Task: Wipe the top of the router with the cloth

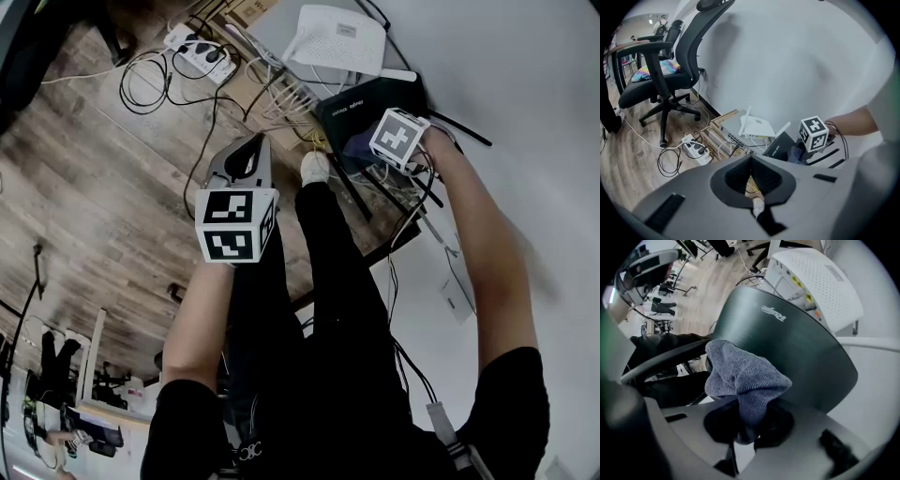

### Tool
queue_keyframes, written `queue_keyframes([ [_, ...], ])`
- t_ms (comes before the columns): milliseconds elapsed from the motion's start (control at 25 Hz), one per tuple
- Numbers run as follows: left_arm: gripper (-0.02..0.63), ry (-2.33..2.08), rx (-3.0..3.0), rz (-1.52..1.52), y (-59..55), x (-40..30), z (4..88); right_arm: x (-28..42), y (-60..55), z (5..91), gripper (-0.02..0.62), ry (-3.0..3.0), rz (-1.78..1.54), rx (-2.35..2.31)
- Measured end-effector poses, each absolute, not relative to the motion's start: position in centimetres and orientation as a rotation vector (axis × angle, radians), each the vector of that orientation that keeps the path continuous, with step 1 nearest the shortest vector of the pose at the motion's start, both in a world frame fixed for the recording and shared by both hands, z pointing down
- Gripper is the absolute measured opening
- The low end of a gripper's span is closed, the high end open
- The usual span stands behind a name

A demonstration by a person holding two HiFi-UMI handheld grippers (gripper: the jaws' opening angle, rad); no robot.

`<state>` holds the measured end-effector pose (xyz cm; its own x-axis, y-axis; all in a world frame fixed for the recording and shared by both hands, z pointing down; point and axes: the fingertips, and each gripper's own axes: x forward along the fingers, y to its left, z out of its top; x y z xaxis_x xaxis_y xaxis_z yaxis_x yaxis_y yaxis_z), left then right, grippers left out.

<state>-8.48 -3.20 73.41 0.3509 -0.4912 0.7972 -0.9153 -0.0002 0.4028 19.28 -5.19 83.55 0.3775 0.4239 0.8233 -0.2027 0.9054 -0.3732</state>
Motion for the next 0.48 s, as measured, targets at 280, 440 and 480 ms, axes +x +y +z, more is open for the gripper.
queue_keyframes([
  [280,0.005,-1.296,1.616,0.552,-2.4,-9.2,73.9,14.5,-0.4,83.1,0.055,-1.243,0.623,-0.342],
  [440,0.005,-1.292,1.619,0.555,-2.3,-8.9,74.0,12.9,-0.2,83.1,0.055,-1.303,0.635,-0.343],
  [480,0.005,-1.292,1.619,0.555,-2.4,-8.9,74.0,12.7,-0.5,83.2,0.055,-1.315,0.644,-0.331],
])
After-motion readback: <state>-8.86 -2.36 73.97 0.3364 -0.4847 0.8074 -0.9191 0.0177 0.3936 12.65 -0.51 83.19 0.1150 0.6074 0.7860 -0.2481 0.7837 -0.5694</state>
